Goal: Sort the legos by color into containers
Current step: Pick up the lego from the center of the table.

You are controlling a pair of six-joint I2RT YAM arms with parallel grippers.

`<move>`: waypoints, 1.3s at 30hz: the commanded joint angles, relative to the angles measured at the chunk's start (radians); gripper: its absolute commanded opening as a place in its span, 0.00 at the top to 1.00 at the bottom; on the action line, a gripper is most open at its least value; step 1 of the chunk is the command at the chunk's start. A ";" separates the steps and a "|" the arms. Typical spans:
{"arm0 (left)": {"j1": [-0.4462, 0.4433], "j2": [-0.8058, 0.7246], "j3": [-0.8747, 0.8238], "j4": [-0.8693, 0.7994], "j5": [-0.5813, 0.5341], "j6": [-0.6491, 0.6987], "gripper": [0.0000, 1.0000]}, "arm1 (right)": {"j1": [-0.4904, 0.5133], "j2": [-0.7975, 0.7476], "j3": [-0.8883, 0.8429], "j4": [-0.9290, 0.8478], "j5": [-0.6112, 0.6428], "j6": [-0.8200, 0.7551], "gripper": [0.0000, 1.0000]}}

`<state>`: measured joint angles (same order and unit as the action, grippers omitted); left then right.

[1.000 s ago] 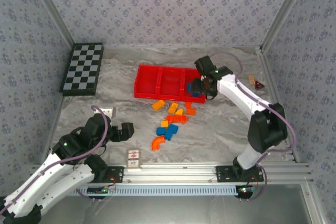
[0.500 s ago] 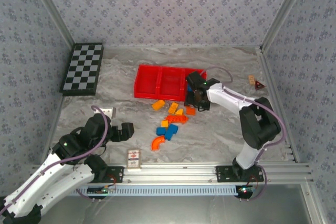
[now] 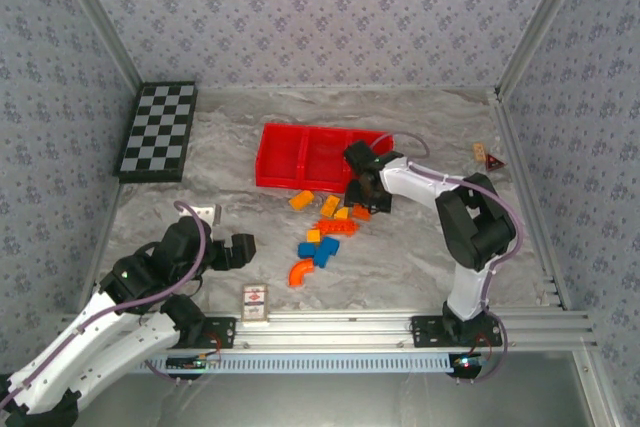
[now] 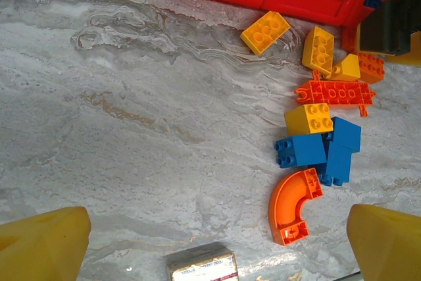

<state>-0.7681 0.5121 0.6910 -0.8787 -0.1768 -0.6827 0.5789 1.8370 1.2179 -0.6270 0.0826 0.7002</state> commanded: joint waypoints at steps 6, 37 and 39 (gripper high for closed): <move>-0.006 0.003 0.016 0.015 -0.015 -0.005 0.00 | 0.012 0.036 0.019 -0.021 0.011 0.015 0.30; -0.008 0.020 0.018 0.011 -0.018 -0.011 0.00 | 0.022 0.002 -0.008 -0.071 0.038 -0.023 0.56; -0.008 0.020 0.019 0.009 -0.017 -0.011 0.00 | 0.024 -0.024 0.000 -0.076 0.043 -0.031 0.59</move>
<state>-0.7689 0.5266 0.6910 -0.8783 -0.1768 -0.6830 0.5949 1.8523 1.2091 -0.6323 0.0948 0.6907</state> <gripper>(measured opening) 0.997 0.475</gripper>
